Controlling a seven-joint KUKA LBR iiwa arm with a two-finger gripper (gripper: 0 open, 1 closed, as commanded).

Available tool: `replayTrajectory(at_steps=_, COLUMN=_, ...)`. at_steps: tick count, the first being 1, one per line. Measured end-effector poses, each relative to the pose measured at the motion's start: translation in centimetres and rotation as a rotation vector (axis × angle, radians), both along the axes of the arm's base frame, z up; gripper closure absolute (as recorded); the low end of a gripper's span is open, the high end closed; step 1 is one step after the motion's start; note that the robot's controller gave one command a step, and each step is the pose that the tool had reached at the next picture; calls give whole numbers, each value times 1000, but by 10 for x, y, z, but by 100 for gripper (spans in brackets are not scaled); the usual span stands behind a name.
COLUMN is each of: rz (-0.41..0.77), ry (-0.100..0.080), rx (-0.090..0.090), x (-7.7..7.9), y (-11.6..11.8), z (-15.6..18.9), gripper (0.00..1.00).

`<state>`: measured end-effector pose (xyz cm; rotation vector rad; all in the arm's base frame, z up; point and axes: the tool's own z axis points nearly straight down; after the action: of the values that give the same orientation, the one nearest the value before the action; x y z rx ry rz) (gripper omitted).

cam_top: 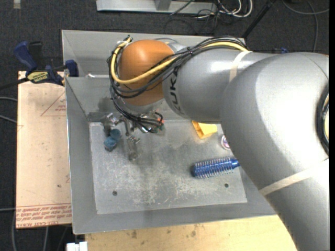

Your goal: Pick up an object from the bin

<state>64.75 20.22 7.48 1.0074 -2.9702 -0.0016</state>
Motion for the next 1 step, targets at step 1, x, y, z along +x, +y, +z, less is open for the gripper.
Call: replayTrajectory(at_steps=1, rz=1, ry=-7, rx=4, x=2, y=2, z=5, gripper=100)
